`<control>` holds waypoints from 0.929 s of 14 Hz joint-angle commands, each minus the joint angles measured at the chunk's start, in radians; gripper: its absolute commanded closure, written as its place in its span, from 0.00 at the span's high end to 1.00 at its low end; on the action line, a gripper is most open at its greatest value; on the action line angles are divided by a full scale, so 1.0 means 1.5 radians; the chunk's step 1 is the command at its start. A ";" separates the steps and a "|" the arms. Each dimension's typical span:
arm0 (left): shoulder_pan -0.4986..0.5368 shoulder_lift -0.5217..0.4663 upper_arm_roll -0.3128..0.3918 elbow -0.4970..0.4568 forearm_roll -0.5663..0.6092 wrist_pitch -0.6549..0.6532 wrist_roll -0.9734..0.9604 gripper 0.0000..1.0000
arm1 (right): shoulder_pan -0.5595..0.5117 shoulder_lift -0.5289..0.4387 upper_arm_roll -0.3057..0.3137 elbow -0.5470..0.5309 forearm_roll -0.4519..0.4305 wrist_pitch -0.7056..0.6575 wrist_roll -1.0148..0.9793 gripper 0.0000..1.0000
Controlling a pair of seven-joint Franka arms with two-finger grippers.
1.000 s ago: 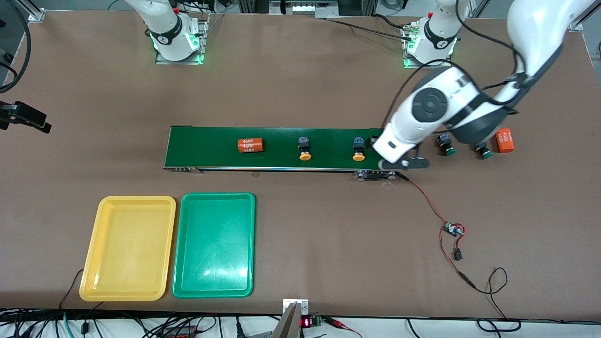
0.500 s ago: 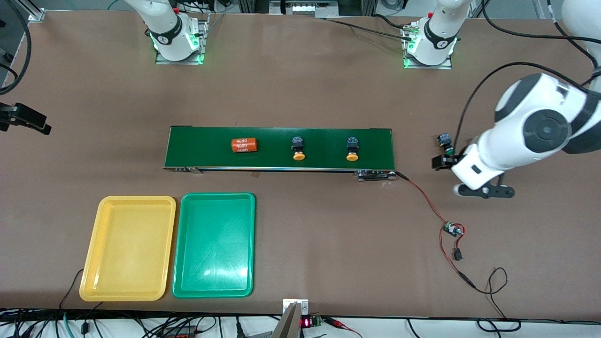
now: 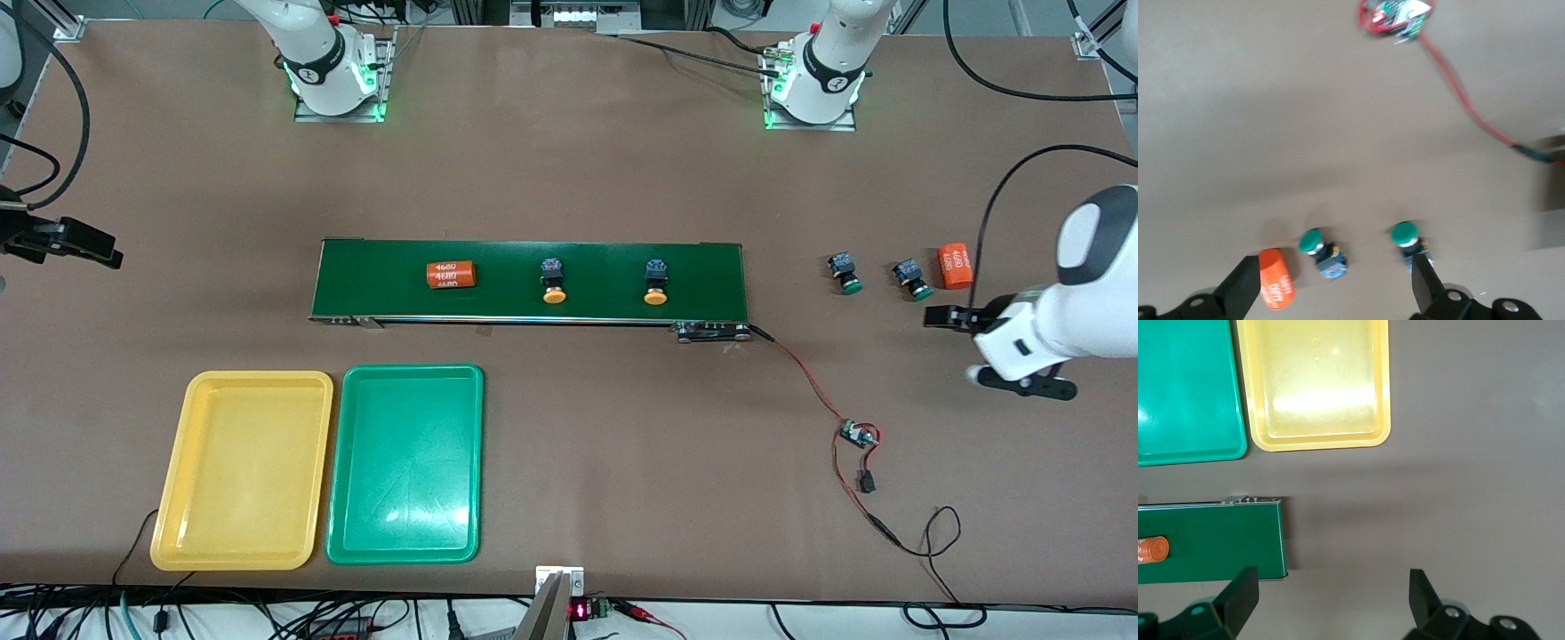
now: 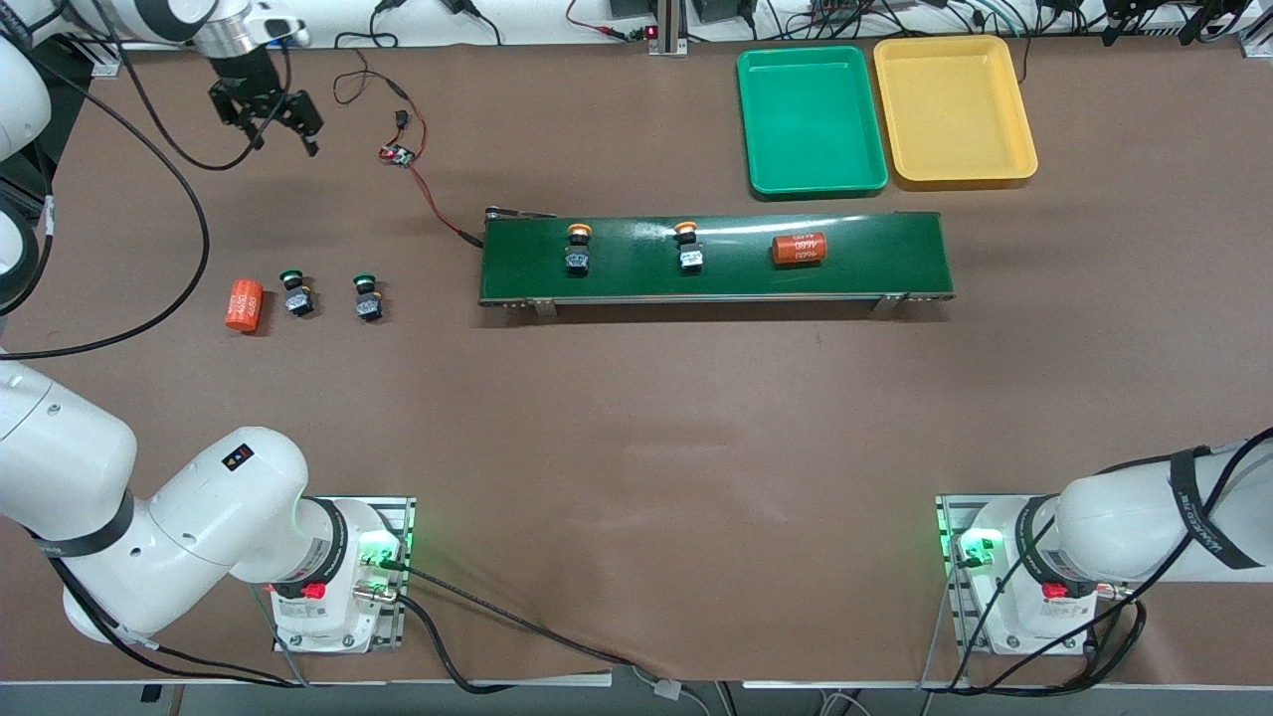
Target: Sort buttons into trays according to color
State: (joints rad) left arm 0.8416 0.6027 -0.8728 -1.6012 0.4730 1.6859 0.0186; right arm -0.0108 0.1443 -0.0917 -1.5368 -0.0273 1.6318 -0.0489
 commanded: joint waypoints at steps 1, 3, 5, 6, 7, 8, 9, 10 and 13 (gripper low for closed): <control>-0.060 -0.140 0.156 -0.118 -0.082 0.090 0.098 1.00 | -0.002 0.000 0.004 -0.002 0.010 -0.005 0.004 1.00; -0.074 -0.172 0.237 -0.191 -0.118 0.150 0.168 1.00 | -0.001 0.000 0.004 -0.002 0.010 -0.005 0.004 1.00; -0.142 -0.212 0.344 -0.267 -0.151 0.201 0.191 1.00 | -0.002 0.000 0.004 -0.002 0.010 -0.005 0.004 1.00; -0.186 -0.230 0.404 -0.304 -0.155 0.236 0.202 1.00 | -0.002 0.000 0.004 -0.003 0.010 -0.006 0.004 1.00; -0.213 -0.236 0.446 -0.334 -0.155 0.271 0.217 1.00 | -0.002 0.000 0.004 -0.003 0.010 -0.006 0.004 1.00; -0.222 -0.236 0.472 -0.357 -0.160 0.298 0.224 1.00 | -0.002 0.000 0.005 -0.003 0.010 -0.006 0.005 1.00; -0.226 -0.236 0.492 -0.381 -0.168 0.329 0.232 1.00 | 0.000 0.000 0.005 -0.003 0.010 -0.006 0.005 1.00; -0.236 -0.237 0.520 -0.413 -0.168 0.368 0.238 1.00 | 0.000 0.000 0.005 -0.003 0.010 -0.005 0.005 1.00; -0.276 -0.235 0.584 -0.466 -0.169 0.437 0.241 1.00 | 0.006 0.000 0.005 -0.003 0.011 -0.006 0.005 1.00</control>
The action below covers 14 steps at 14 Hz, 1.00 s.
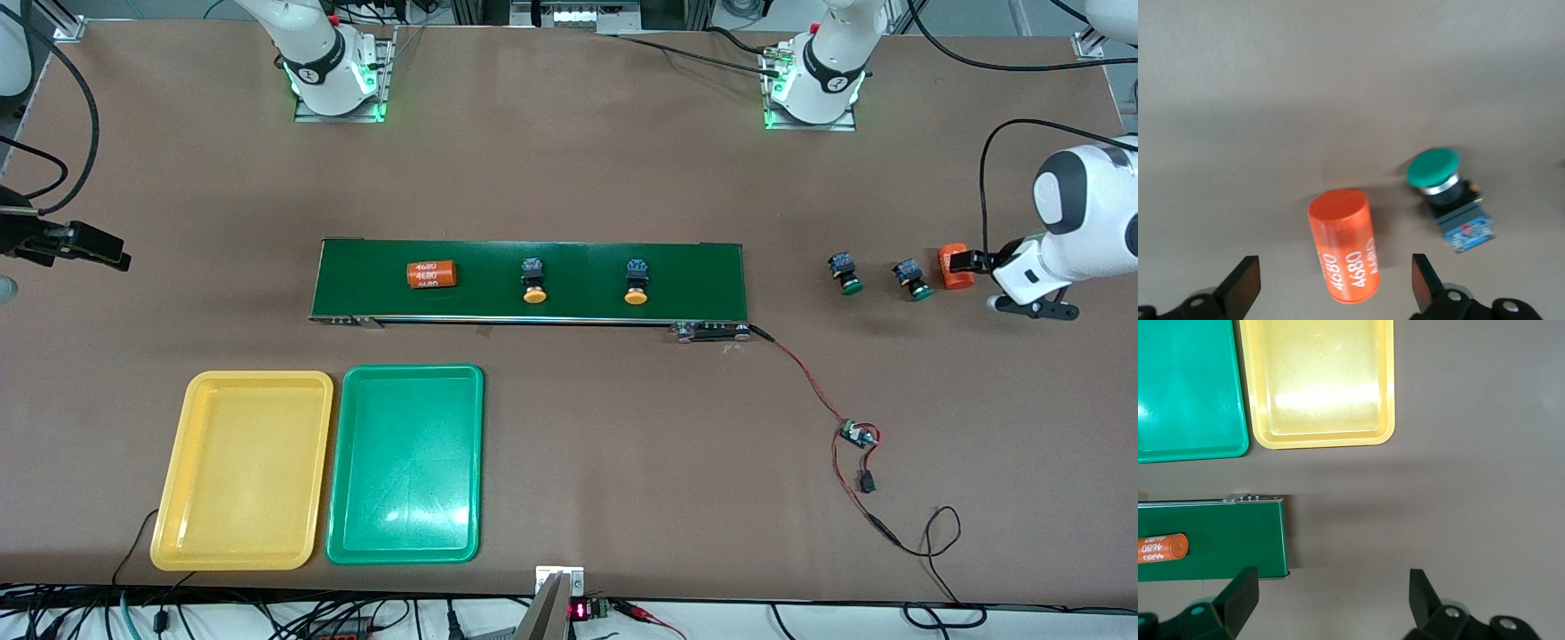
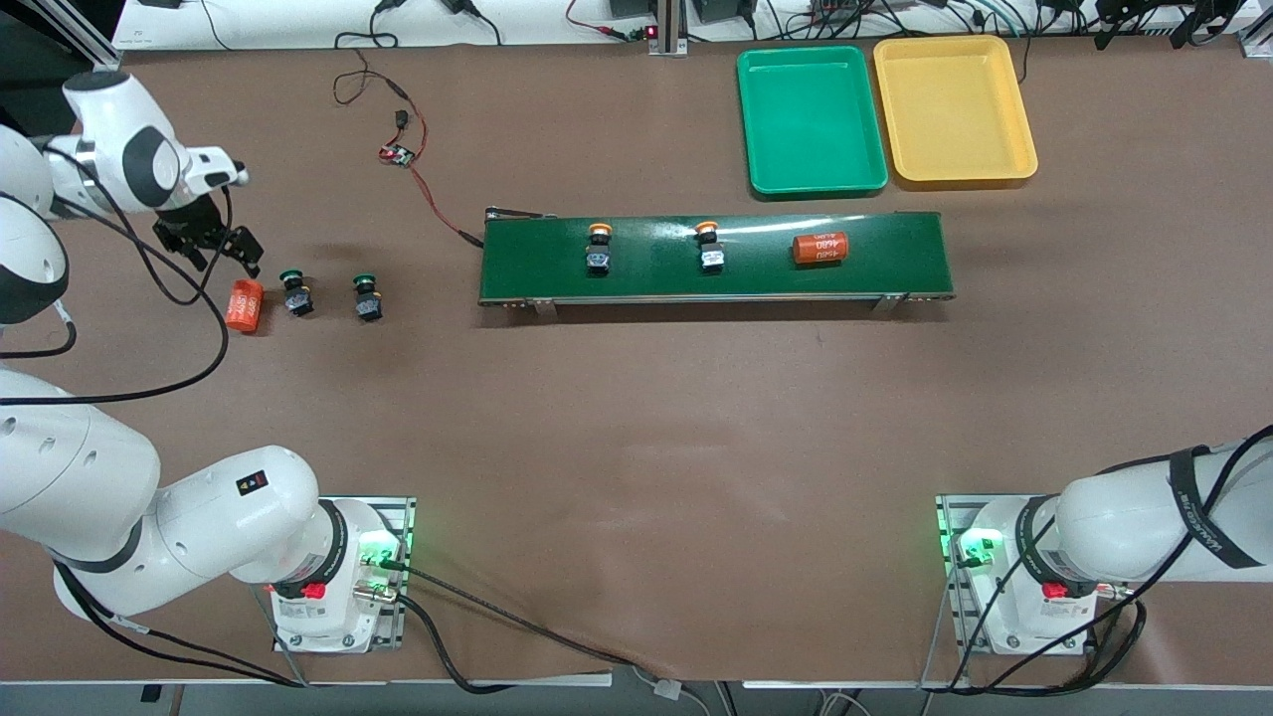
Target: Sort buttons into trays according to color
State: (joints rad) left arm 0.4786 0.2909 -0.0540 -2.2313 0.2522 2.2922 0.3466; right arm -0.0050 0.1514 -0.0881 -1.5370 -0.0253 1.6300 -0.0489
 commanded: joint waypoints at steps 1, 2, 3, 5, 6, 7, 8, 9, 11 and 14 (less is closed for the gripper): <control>-0.034 -0.028 0.039 -0.058 -0.022 0.041 0.024 0.95 | 0.002 -0.005 0.003 -0.003 0.010 -0.005 0.005 1.00; -0.033 -0.025 0.039 -0.067 -0.022 0.048 0.024 0.92 | 0.001 -0.005 0.003 -0.003 0.010 -0.005 0.005 1.00; -0.032 -0.017 0.039 -0.077 -0.022 0.067 0.024 0.89 | 0.001 -0.005 0.003 -0.003 0.010 -0.005 0.005 1.00; -0.030 0.001 0.041 -0.086 -0.022 0.111 0.026 0.77 | 0.001 -0.004 0.003 -0.003 0.010 -0.005 0.005 1.00; -0.026 0.013 0.040 -0.085 -0.021 0.117 0.026 0.69 | 0.002 -0.005 0.003 -0.003 0.010 -0.005 0.005 1.00; -0.020 0.018 0.040 -0.085 -0.021 0.124 0.026 0.63 | 0.002 -0.005 0.003 -0.003 0.010 -0.005 0.005 1.00; -0.019 0.017 0.040 -0.085 -0.021 0.124 0.026 0.51 | 0.002 -0.005 0.003 -0.003 0.010 -0.005 0.005 1.00; -0.019 0.016 0.040 -0.084 -0.021 0.124 0.026 0.39 | 0.002 -0.004 0.003 -0.003 0.010 -0.005 0.003 1.00; -0.019 0.010 0.040 -0.081 -0.021 0.121 0.026 0.19 | 0.001 -0.003 0.003 -0.003 0.010 -0.005 0.002 1.00; -0.027 -0.052 0.027 -0.069 -0.020 0.077 0.032 0.19 | -0.001 0.000 0.003 -0.003 0.011 -0.014 0.001 1.00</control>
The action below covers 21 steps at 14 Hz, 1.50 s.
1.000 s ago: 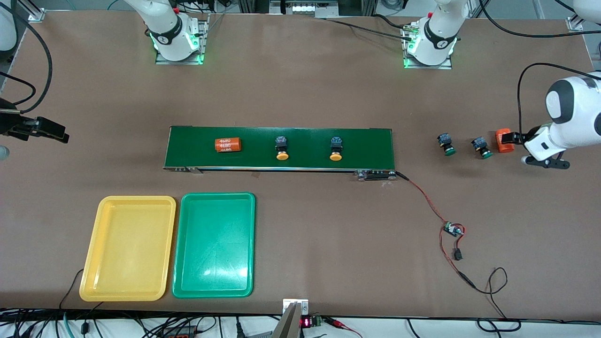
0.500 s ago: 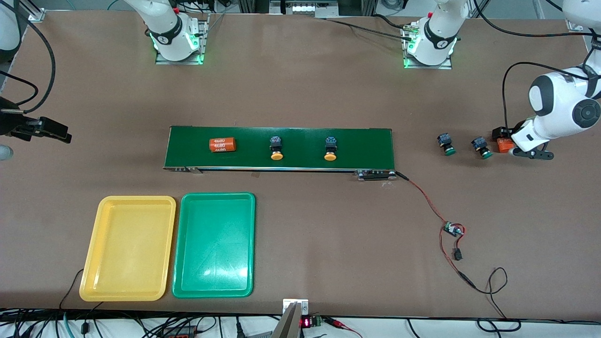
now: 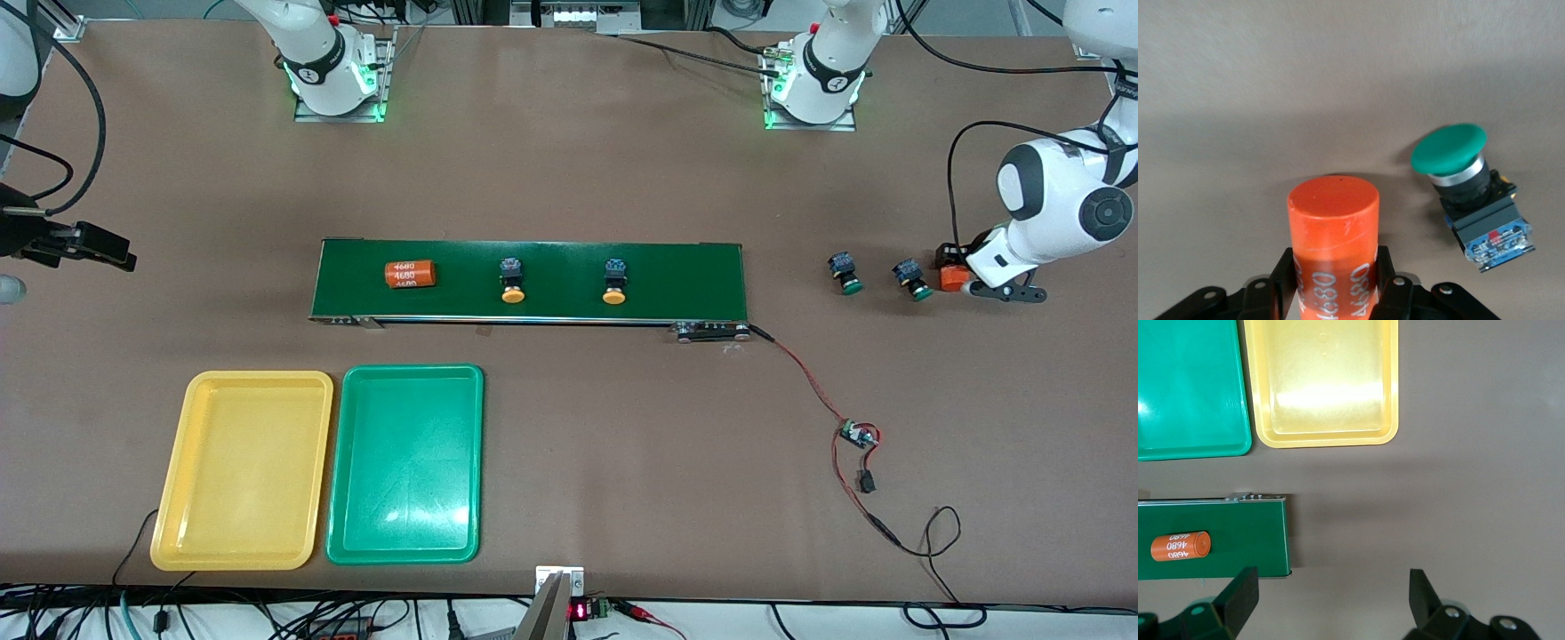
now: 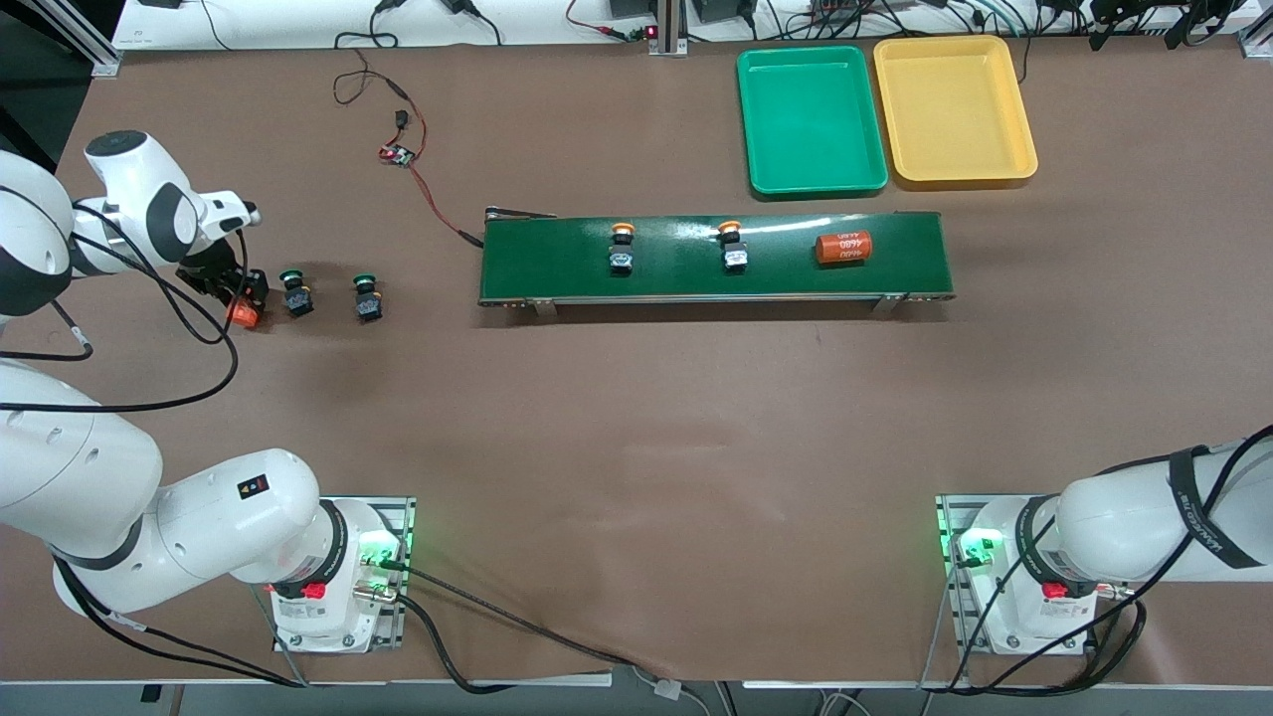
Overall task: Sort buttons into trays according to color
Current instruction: 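Place the orange cylinder on the green belt with the left gripper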
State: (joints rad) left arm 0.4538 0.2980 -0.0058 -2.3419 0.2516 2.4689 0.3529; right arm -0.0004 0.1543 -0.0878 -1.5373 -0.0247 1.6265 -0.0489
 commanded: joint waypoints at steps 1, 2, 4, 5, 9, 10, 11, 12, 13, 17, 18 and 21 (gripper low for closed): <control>-0.010 -0.072 -0.023 0.026 -0.019 -0.074 0.036 0.18 | -0.003 -0.002 0.002 -0.004 0.013 -0.026 0.002 1.00; -0.011 -0.079 -0.039 0.052 -0.019 -0.106 0.043 0.17 | -0.001 0.004 0.002 -0.005 0.040 -0.040 0.003 1.00; -0.016 -0.079 -0.064 0.124 -0.019 -0.178 0.083 0.17 | 0.009 0.017 0.002 -0.005 0.100 -0.057 0.016 1.00; -0.017 -0.079 -0.089 0.158 -0.020 -0.214 0.107 0.17 | 0.026 0.031 0.002 -0.004 0.103 -0.045 0.020 1.00; -0.038 -0.079 -0.187 0.228 -0.020 -0.293 0.130 0.22 | 0.129 0.067 0.001 -0.004 0.096 0.014 0.080 1.00; -0.051 -0.079 -0.214 0.228 -0.021 -0.298 0.149 0.22 | 0.149 0.079 0.002 -0.004 0.095 0.030 0.138 1.00; -0.056 -0.079 -0.233 0.228 -0.022 -0.299 0.163 0.22 | 0.174 0.089 0.002 -0.005 0.096 0.044 0.172 1.00; -0.065 -0.078 -0.256 0.229 -0.036 -0.301 0.203 0.22 | 0.195 0.098 0.002 -0.005 0.097 0.055 0.199 1.00; -0.081 -0.074 -0.269 0.228 -0.061 -0.303 0.259 0.21 | 0.217 0.109 0.002 -0.005 0.097 0.071 0.237 1.00; -0.171 -0.047 -0.273 0.228 -0.138 -0.301 0.456 0.17 | 0.312 0.154 0.002 -0.006 0.099 0.134 0.370 1.00; -0.190 -0.035 -0.280 0.227 -0.142 -0.301 0.482 0.16 | 0.321 0.157 0.002 -0.014 0.099 0.138 0.371 1.00; -0.196 0.007 -0.339 0.224 -0.144 -0.290 0.498 0.16 | 0.374 0.157 0.000 -0.065 0.096 0.159 0.371 1.00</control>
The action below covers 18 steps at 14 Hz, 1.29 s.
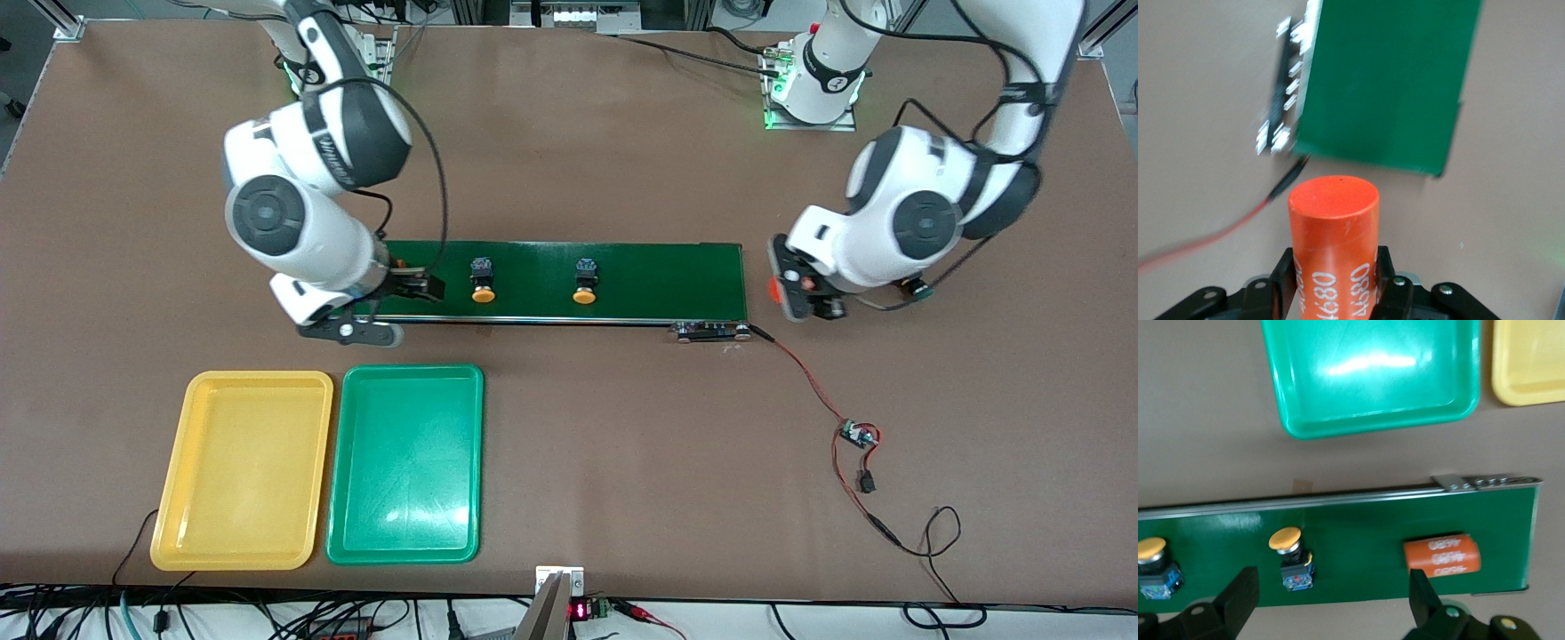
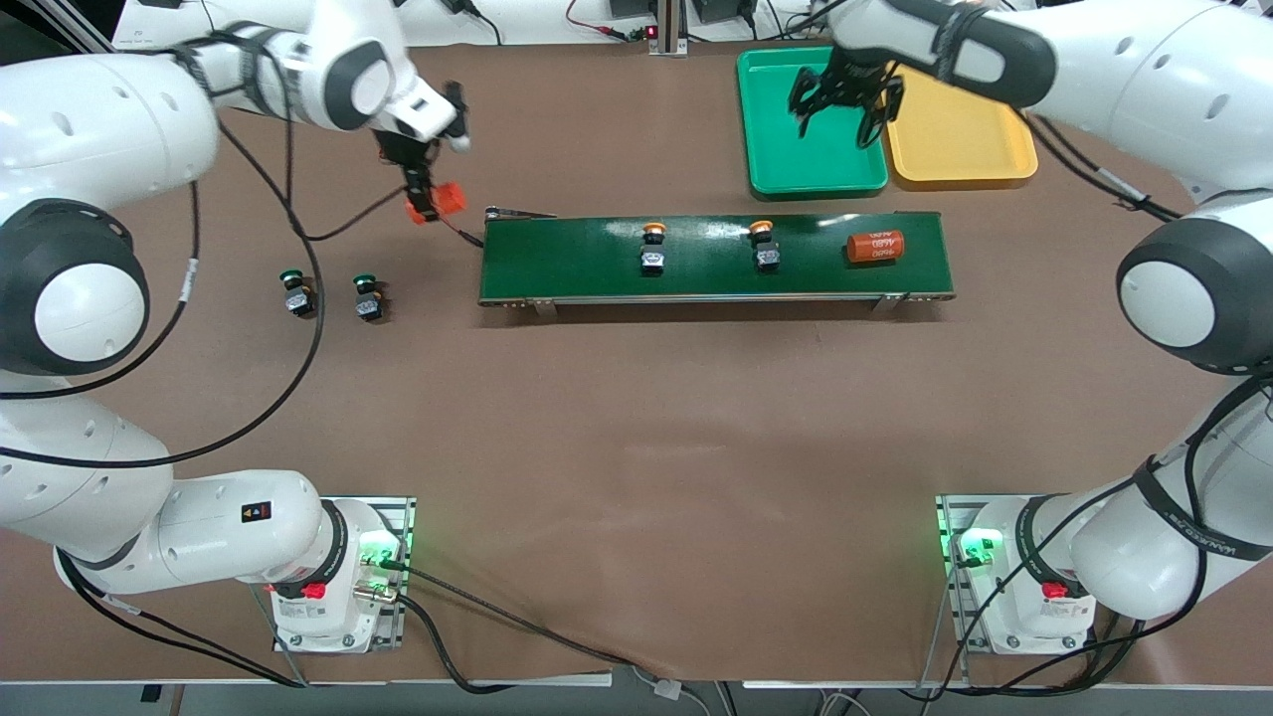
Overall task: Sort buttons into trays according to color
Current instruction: 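Place the orange cylinder on the green belt with the left gripper, then put the yellow button in the tray while the left gripper grasps green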
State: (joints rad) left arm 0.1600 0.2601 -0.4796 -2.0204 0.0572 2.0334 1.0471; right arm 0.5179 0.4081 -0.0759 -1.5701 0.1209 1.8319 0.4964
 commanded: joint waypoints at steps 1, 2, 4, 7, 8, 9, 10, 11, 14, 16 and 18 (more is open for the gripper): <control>-0.001 0.042 -0.025 0.010 -0.021 0.015 0.033 0.17 | 0.032 -0.011 -0.007 -0.062 -0.002 0.033 0.008 1.00; -0.005 0.044 -0.035 0.007 -0.026 0.029 0.032 0.17 | 0.038 -0.012 -0.007 -0.084 -0.002 0.050 0.008 1.00; -0.016 0.052 -0.061 0.004 -0.027 0.037 0.009 0.17 | 0.053 -0.011 -0.007 -0.117 -0.002 0.084 0.009 1.00; -0.037 0.068 -0.081 0.000 -0.027 0.074 -0.028 0.20 | 0.073 0.000 -0.007 -0.152 -0.002 0.135 0.043 1.00; -0.040 0.079 -0.081 0.000 -0.026 0.091 -0.028 0.21 | 0.078 0.002 -0.008 -0.161 -0.002 0.146 0.043 1.00; -0.042 0.088 -0.081 -0.001 -0.026 0.110 -0.028 0.24 | 0.082 0.004 -0.008 -0.170 -0.003 0.157 0.043 1.00; -0.049 0.091 -0.081 -0.006 -0.026 0.124 -0.029 0.34 | 0.083 0.006 -0.008 -0.182 -0.006 0.170 0.043 1.00; -0.052 0.091 -0.081 -0.008 -0.026 0.127 -0.028 0.94 | 0.083 0.011 -0.008 -0.193 -0.007 0.183 0.041 1.00; -0.050 0.074 -0.081 -0.008 -0.027 0.112 -0.030 1.00 | 0.092 0.027 -0.008 -0.205 -0.048 0.197 0.038 1.00; -0.048 0.053 -0.080 0.000 -0.028 0.079 -0.034 1.00 | 0.089 0.035 -0.008 -0.205 -0.049 0.197 0.038 0.99; -0.043 0.013 -0.073 0.007 -0.028 0.035 -0.102 1.00 | 0.085 0.041 -0.008 -0.205 -0.049 0.197 0.037 0.80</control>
State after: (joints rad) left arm 0.0878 0.3668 -0.5995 -2.0112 0.0379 2.1633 0.9640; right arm 0.6401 0.4683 -0.0789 -1.8695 0.0620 2.1149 0.5435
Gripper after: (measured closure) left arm 0.000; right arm 0.048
